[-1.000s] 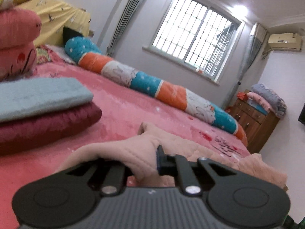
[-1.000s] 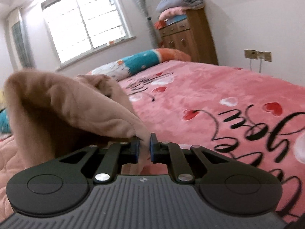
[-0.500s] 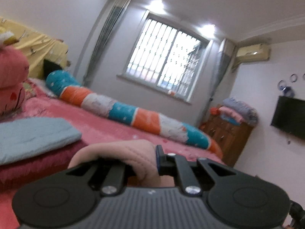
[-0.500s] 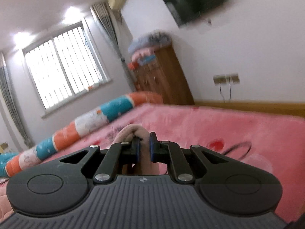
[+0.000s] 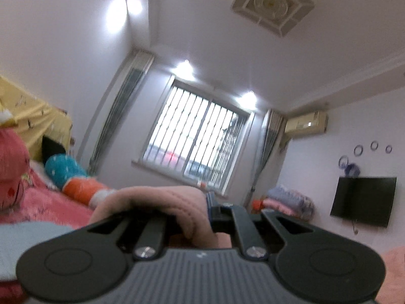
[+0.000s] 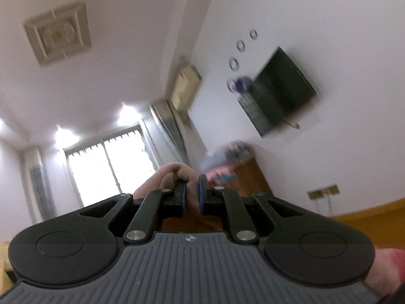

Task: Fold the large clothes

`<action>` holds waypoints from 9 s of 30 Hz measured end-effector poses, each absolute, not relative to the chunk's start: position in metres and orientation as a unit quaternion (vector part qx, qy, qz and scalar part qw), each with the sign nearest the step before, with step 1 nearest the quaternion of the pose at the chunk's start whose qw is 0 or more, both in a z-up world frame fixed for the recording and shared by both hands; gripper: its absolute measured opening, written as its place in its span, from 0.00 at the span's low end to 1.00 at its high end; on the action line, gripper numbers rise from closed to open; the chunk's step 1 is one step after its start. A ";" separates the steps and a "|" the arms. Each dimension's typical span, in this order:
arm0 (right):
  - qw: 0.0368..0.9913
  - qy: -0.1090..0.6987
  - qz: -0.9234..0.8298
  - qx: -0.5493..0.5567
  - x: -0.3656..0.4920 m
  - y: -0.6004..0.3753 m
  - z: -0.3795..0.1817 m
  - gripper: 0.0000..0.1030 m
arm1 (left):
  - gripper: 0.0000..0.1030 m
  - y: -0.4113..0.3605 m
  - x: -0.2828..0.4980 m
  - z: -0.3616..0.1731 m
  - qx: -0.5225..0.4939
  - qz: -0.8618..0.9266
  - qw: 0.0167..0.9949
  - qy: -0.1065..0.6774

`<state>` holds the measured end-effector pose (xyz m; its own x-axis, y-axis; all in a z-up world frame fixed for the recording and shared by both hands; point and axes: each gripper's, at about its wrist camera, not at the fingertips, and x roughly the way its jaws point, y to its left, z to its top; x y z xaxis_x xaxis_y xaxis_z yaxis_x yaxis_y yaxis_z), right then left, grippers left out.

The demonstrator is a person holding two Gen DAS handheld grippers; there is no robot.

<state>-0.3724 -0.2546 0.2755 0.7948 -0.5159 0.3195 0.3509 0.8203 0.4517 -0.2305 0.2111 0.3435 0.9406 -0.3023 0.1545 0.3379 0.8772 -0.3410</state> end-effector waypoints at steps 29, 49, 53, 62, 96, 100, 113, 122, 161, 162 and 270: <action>0.953 0.135 -0.265 0.056 -0.030 -0.331 0.109 0.12 | 0.09 0.135 0.077 0.125 -0.095 -0.048 0.960 0.258; 0.930 0.201 -0.294 0.095 -0.004 -0.304 0.072 0.98 | 0.72 0.133 0.039 0.093 -0.074 -0.054 0.958 0.272; 0.925 0.189 -0.308 0.116 -0.025 -0.291 0.065 0.99 | 0.74 0.133 0.009 0.109 -0.061 -0.064 0.961 0.261; 0.927 0.215 -0.280 0.129 -0.077 -0.230 0.039 1.00 | 0.75 0.115 -0.053 0.112 -0.013 -0.105 0.957 0.268; 0.952 0.182 -0.032 0.244 0.006 -0.202 0.015 1.00 | 0.76 0.024 0.065 0.078 -0.029 -0.210 0.943 0.258; 0.956 0.182 -0.039 0.225 0.007 -0.205 0.015 1.00 | 0.76 0.012 0.102 0.084 -0.035 -0.157 0.956 0.244; 0.942 0.249 -0.081 0.210 0.022 -0.214 -0.004 1.00 | 0.89 0.013 0.132 0.087 -0.044 -0.078 0.964 0.249; 0.951 0.228 -0.103 0.179 0.052 -0.214 0.003 1.00 | 0.89 0.028 0.051 0.093 -0.043 -0.121 0.965 0.231; 0.960 0.230 -0.112 0.118 0.001 -0.192 0.033 1.00 | 0.87 0.045 -0.012 0.100 -0.033 -0.145 0.949 0.277; 0.961 0.229 -0.110 0.110 -0.007 -0.186 0.035 1.00 | 0.88 0.054 -0.023 0.102 -0.030 -0.140 0.950 0.278; 0.958 0.233 -0.113 0.119 -0.142 -0.161 0.044 1.00 | 0.14 0.207 -0.060 0.070 -0.085 -0.021 0.935 0.344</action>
